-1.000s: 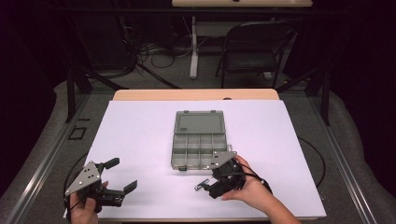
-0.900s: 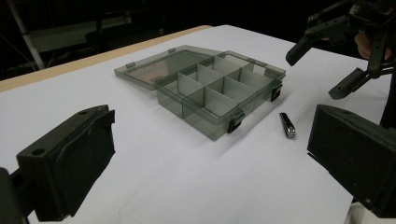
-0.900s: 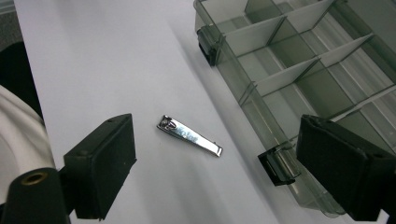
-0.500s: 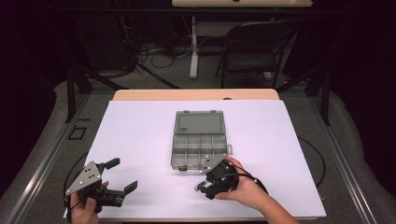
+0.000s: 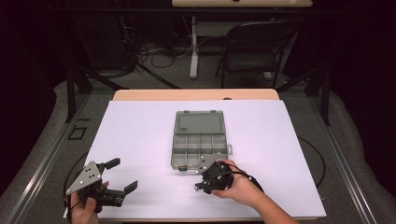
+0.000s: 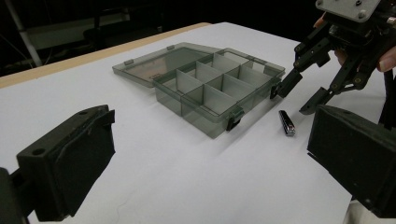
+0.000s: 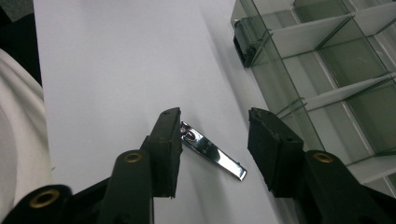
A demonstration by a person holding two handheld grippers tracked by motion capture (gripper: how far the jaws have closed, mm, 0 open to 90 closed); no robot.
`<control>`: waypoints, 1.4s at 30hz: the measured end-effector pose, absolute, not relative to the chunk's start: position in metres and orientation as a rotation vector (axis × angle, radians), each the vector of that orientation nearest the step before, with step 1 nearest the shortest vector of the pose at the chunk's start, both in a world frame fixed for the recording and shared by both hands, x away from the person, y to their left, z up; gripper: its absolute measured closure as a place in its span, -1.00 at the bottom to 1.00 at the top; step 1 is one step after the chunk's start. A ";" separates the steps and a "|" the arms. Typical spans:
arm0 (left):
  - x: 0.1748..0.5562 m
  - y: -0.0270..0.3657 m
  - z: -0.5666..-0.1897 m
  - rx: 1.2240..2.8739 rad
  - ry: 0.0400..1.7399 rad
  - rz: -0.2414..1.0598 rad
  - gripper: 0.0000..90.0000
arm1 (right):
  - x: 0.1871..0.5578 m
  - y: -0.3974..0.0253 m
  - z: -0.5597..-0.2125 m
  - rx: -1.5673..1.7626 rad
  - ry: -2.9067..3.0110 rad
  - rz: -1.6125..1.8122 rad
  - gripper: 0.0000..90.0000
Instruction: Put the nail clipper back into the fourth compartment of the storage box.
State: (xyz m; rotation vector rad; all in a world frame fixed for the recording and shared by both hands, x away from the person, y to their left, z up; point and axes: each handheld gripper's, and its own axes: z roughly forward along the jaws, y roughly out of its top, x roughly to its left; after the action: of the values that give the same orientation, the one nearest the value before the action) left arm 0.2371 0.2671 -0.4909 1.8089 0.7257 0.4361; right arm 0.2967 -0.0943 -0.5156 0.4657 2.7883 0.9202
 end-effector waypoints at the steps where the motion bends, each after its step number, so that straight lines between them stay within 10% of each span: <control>1: 0.237 0.267 -0.491 1.809 0.726 0.436 -0.99 | 0.297 -0.093 -0.517 0.462 2.791 0.913 0.26; 42: 0.238 0.267 -0.492 1.810 0.725 0.426 -0.99 | 0.303 -0.077 -0.543 0.424 2.908 0.854 0.39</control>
State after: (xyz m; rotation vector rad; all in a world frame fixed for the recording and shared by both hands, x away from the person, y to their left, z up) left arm 0.2381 0.2667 -0.4923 1.8105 0.7253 0.4263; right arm 0.3026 -0.0770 -0.5433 0.4241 2.9085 0.8545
